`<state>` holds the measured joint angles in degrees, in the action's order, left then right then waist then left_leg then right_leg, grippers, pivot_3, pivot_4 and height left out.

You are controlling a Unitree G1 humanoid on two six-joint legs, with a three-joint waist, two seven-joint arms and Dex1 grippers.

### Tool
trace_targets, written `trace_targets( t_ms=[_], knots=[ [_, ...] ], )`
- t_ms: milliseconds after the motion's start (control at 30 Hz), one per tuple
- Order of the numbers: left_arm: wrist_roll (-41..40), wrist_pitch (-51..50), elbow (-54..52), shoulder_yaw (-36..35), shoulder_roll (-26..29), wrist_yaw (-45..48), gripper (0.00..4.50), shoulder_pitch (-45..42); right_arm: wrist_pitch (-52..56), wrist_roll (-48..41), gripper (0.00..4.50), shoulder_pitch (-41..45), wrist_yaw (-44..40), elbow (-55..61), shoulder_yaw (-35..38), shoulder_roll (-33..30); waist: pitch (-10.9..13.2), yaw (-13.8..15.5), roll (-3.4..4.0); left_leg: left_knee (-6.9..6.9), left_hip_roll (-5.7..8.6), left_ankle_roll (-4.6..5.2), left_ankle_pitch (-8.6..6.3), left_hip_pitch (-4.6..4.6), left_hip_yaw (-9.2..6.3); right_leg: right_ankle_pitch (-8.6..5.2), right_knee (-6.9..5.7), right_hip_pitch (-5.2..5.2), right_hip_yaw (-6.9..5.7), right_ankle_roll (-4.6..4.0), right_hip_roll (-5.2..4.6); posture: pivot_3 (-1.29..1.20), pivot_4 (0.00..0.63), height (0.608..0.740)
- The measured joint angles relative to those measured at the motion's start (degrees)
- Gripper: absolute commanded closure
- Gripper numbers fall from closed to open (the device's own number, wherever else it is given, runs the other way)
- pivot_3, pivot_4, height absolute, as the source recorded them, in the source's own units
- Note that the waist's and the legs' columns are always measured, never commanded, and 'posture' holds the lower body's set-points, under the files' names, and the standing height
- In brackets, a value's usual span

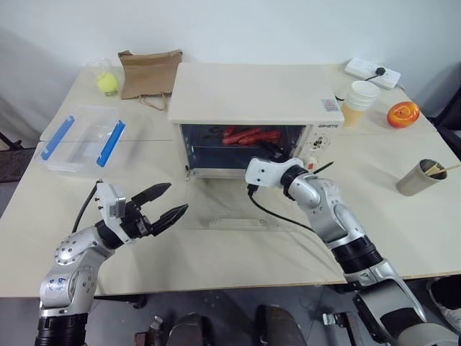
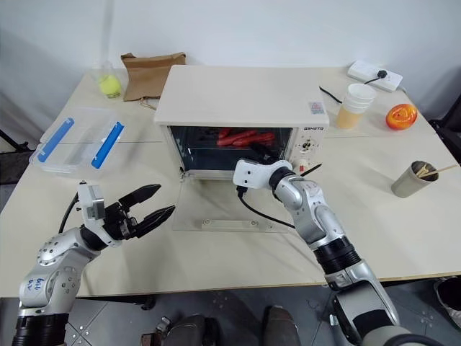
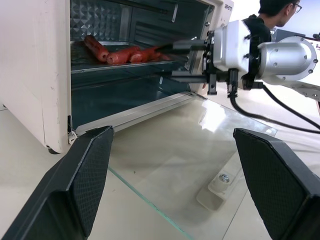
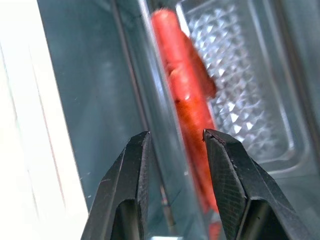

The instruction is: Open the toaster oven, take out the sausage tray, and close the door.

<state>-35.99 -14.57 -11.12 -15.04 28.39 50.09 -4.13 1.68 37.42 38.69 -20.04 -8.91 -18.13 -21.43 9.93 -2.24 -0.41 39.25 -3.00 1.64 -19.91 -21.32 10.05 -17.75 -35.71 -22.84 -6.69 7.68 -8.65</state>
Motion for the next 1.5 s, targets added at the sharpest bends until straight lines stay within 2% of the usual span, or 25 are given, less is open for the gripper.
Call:
trace_targets(
  t_ms=[300, 400, 500, 1500],
  knots=[
    [-0.05, 0.27, 0.01, -0.09, -0.02, 0.02, 0.43, -0.27, 4.43, 2.97, 2.76, 5.21, 0.96, -3.87, -2.92, 2.75, 0.0, -0.98, 0.0, -0.06, -0.01, -0.04, 0.02, -0.02, -0.02, -0.01, -0.01, -0.05, -0.02, -0.01, 0.01, 0.0, 0.15, 0.74],
    [-0.05, 0.4, 0.01, -0.11, -0.02, 0.07, 0.4, -0.27, 4.66, 3.15, 3.37, 5.84, 1.52, -4.58, -3.05, 2.9, 0.0, -1.01, 0.0, -0.07, -0.01, -0.04, 0.02, -0.02, -0.02, -0.01, -0.01, -0.05, -0.01, -0.01, 0.02, 0.0, 0.15, 0.74],
    [-0.05, 0.65, 0.02, -0.24, -0.02, 0.1, 0.4, -0.27, 4.56, 3.16, 4.24, 5.93, 1.71, -4.76, -3.59, 2.89, 0.0, -1.07, 0.0, -0.07, -0.02, -0.05, 0.02, -0.02, -0.01, -0.01, -0.01, -0.06, -0.01, -0.01, 0.02, 0.0, 0.15, 0.74],
    [-0.06, 1.31, 0.99, -0.67, -0.23, 1.34, 0.4, -2.27, 2.92, 4.23, 4.38, 5.99, -0.62, -3.88, -4.19, 1.44, 0.0, -1.15, 0.0, -0.12, -0.03, -0.08, 0.04, -0.14, -0.01, -0.01, -0.01, -0.22, -0.01, -0.02, 0.04, 0.0, 0.15, 0.74]
  ],
)
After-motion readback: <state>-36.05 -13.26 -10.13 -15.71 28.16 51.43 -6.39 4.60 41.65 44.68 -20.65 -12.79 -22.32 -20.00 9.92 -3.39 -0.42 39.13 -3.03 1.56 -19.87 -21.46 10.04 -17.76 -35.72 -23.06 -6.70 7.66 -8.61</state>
